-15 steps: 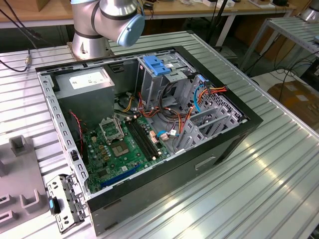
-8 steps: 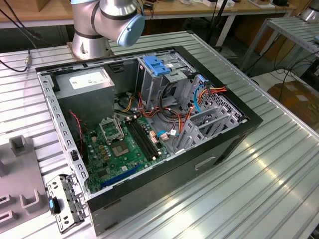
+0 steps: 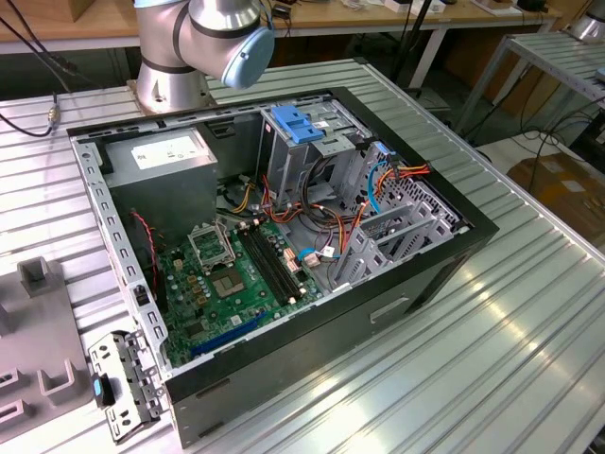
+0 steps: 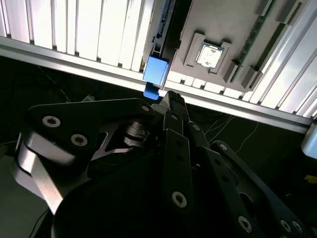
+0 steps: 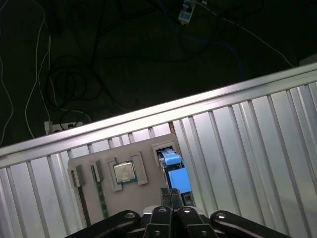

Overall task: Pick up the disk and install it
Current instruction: 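Pick up the disk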

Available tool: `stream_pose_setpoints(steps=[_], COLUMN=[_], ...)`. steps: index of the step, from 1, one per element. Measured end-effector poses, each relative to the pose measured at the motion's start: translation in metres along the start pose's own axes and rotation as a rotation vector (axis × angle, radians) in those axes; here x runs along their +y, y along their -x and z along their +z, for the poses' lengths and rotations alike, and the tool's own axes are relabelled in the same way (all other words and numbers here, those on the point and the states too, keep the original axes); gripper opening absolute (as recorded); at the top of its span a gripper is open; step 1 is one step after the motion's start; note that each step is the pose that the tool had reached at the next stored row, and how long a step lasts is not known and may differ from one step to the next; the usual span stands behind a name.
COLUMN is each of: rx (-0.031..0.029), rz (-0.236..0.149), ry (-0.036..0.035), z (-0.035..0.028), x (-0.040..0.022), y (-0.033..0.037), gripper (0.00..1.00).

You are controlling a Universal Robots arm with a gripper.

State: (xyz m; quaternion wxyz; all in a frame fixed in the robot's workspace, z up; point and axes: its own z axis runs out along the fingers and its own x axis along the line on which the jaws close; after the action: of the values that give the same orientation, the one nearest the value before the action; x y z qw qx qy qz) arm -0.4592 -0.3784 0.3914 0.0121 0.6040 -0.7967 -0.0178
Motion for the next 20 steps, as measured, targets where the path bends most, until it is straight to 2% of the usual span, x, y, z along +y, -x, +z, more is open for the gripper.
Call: stream_pose_setpoints(steps=[5, 10, 12, 13, 15, 17, 20], rx=[0.0013, 0.0047, 0.0064, 0.0082, 0.0100, 0.0125, 0.0152], rz=[-0.030, -0.109, -0.149, -0.189, -0.231, -0.292, -0.353], ry=[0.0000, 0.0002, 0.0003, 0.0005, 0.0005, 0.0006, 0.0007], z=[0.0000, 0.0000, 0.0000, 0.0000, 0.0000, 0.0000, 0.0002], x=[0.0000, 0.0000, 0.0000, 0.0000, 0.0000, 0.0000, 0.0000], y=[0.0000, 0.0000, 0.0000, 0.0000, 0.0000, 0.0000, 0.0000], gripper=[0.11, 0.11, 0.11, 0.11, 0.11, 0.11, 0.11])
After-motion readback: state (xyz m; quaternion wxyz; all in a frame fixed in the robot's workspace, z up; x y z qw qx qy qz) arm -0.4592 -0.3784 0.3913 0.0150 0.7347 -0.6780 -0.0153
